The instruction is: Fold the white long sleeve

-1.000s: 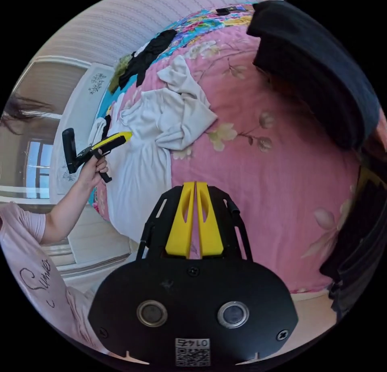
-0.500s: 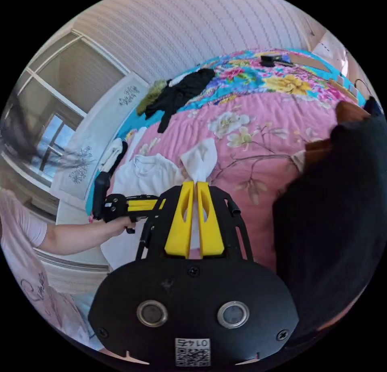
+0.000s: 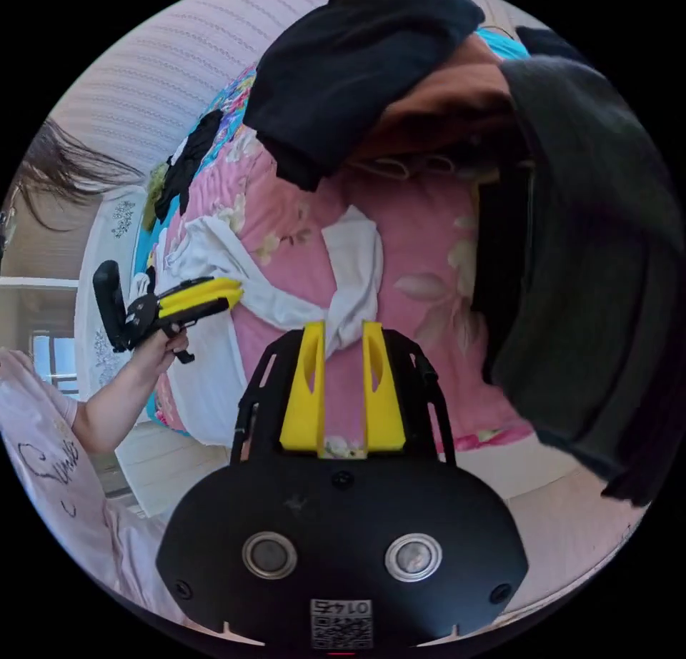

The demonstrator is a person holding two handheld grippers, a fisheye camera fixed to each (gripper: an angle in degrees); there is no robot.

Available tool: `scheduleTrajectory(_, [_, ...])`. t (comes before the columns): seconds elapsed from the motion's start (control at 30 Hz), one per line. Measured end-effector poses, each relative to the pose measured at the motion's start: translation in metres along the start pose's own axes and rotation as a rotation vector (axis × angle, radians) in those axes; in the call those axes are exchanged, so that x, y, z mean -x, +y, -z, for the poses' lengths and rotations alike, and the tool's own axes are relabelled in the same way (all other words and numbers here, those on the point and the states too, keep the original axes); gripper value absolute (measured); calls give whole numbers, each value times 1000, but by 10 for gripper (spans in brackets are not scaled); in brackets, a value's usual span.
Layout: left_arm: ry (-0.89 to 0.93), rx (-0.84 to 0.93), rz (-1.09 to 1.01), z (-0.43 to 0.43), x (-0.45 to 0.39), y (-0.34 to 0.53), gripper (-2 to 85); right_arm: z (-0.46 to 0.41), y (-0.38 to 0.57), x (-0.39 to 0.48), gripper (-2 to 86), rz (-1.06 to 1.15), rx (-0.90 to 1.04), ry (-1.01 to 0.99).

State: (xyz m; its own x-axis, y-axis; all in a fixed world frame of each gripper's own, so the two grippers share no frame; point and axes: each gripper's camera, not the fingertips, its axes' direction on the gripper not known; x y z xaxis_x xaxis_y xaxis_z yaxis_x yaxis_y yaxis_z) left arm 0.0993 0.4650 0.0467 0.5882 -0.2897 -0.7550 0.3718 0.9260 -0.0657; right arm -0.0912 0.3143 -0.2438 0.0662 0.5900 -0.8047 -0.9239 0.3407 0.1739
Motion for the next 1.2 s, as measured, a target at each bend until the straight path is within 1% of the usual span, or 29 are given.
scheduleTrajectory(0.03, [-27, 22, 2, -14, -3, -5, 48, -5, -11, -5, 104, 12, -53, 4])
scheduleTrajectory(0.07, [-30, 18, 1, -23, -5, -8, 39, -9, -16, -8, 102, 12, -66, 9])
scheduleTrajectory(0.1, [-23, 12, 0, -25, -5, -10, 31, -22, -23, -17, 89, 6, -57, 19])
scheduleTrajectory(0.13, [4, 11, -4, -27, -5, -13, 16, -35, -28, -29, 66, -29, -3, 33])
scheduleTrajectory(0.17, [12, 12, 8, -25, -5, -15, 1, -36, -27, -35, 55, -51, -7, 37])
scheduleTrajectory(0.2, [14, 5, 10, -23, -5, -16, -1, -29, -21, -44, 34, -61, -54, -10])
scheduleTrajectory(0.23, [17, -25, -1, -15, -9, -15, -6, -11, -9, -51, 28, -53, -154, -90])
scheduleTrajectory(0.3, [21, -77, -21, 2, -17, -11, -8, 20, 18, -62, 22, -59, -305, -132])
scheduleTrajectory(0.33, [32, -101, -38, 10, -23, -7, -9, 35, 36, -72, 20, -80, -335, -133])
scheduleTrajectory(0.4, [33, -87, -42, 11, -31, 2, -10, 41, 64, -92, 17, -122, -294, -154])
scheduleTrajectory(0.47, [11, -14, -19, -4, -36, 14, -10, 29, 93, -115, 16, -180, -159, -169])
scheduleTrajectory(0.53, [7, 42, -1, -15, -38, 18, -10, 3, 127, -149, 15, -360, 40, -133])
scheduleTrajectory(0.57, [4, 65, -1, -20, -41, 18, -10, -1, 134, -155, 15, -386, 62, -137])
scheduleTrajectory(0.67, [-20, 63, -13, -23, -50, 14, -10, -11, 147, -168, 22, -425, 27, -189])
scheduleTrajectory(0.73, [3, 40, -18, -22, -57, 6, -9, -16, 134, -168, 39, -371, -30, -206])
scheduleTrajectory(0.83, [70, -23, -45, -24, -75, -11, -5, -29, 112, -167, 71, -268, -25, -169])
scheduleTrajectory(0.9, [96, -39, -70, -36, -89, -22, 2, -35, 107, -173, 79, -262, -42, -154])
scheduleTrajectory(0.97, [130, 5, -85, -62, -105, -37, 23, -41, 104, -180, 68, -254, -68, -187])
scheduleTrajectory(1.03, [130, 58, -94, -86, -115, -44, 25, -52, 99, -185, 17, -217, -25, -209])
scheduleTrajectory(1.07, [122, 116, -102, -102, -119, -46, 22, -54, 99, -185, 13, -203, -21, -218])
scheduleTrajectory(1.13, [104, 171, -96, -118, -122, -46, -1, -52, 101, -187, 4, -157, -21, -258])
scheduleTrajectory(1.2, [141, 168, -58, -119, -118, -45, -6, -47, 104, -189, 1, -134, -1, -247])
